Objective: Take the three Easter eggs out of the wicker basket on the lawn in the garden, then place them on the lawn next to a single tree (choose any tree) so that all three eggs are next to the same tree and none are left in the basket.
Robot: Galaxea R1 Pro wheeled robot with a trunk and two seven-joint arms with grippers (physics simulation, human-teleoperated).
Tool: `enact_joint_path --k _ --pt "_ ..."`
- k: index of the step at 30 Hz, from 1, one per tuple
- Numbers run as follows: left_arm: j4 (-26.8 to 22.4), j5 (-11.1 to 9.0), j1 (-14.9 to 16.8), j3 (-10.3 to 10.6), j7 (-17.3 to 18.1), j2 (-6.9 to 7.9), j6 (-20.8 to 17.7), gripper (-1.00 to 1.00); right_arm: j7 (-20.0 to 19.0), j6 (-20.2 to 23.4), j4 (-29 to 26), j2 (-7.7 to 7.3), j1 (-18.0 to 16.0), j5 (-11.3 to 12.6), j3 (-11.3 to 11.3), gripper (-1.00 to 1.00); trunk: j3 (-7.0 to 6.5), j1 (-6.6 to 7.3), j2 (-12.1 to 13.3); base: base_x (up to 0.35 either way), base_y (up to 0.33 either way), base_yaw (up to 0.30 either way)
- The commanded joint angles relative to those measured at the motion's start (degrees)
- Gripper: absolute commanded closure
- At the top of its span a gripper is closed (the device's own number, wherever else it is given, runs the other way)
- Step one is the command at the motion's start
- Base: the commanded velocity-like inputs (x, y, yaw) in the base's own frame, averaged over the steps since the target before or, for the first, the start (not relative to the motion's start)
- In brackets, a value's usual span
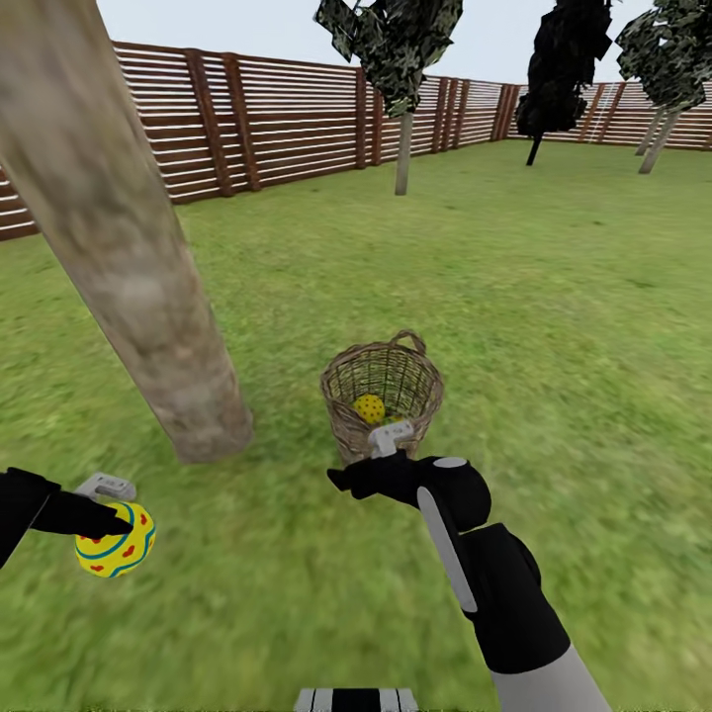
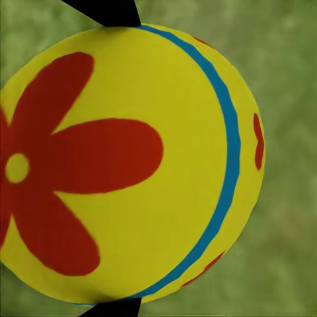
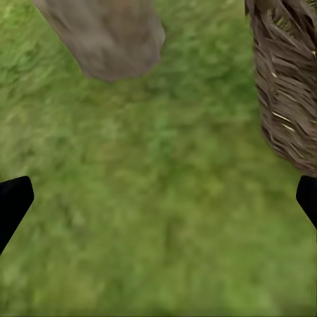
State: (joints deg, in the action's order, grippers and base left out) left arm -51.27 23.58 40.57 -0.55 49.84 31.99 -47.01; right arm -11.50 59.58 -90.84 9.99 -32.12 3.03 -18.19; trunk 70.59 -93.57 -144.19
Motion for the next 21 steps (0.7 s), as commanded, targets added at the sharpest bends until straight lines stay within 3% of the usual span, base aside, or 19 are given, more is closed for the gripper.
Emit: enact_joint_path --k 1,21 --pt "-0.1 0.5 0.0 -0.1 0.5 0.0 -0.2 1.0 0.2 0.3 0.0 0.01 0.0 0.3 0.0 -1.0 0.28 -0.01 0.0 0.0 0.0 0.0" --pt "-0.5 0.4 0.0 -0.1 0.5 -0.03 -0.1 1.0 0.2 0.2 0.0 0.01 0.0 0.3 0.0 -1.0 4.71 -0.53 -0.3 0.0 0.0 0.0"
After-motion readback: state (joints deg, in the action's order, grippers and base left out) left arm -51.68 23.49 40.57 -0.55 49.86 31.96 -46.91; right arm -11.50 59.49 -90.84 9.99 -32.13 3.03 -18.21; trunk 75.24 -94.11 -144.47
